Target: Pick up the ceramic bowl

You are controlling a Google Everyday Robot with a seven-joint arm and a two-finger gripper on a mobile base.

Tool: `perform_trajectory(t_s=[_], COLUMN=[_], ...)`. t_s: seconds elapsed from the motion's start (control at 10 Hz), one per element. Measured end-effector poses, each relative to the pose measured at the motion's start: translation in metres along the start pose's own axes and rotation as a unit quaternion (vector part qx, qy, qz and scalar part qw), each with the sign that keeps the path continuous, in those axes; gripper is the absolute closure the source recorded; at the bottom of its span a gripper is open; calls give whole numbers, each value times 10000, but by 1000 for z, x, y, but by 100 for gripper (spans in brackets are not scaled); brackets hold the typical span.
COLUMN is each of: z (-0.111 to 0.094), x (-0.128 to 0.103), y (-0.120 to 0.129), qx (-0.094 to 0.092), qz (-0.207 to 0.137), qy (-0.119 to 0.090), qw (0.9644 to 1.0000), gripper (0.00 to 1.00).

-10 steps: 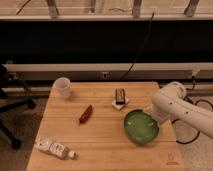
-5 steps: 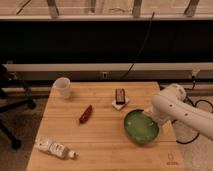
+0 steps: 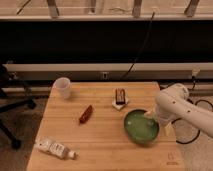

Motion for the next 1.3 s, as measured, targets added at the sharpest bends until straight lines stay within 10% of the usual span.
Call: perform_trajectory(t_s=[0.7,1.3], z=[34,46], x=[-12,-17], y=[29,35], qx=[19,305], qz=[-89,-94], qy=[-704,-967], qw=[9975,9948], gripper=[22,79])
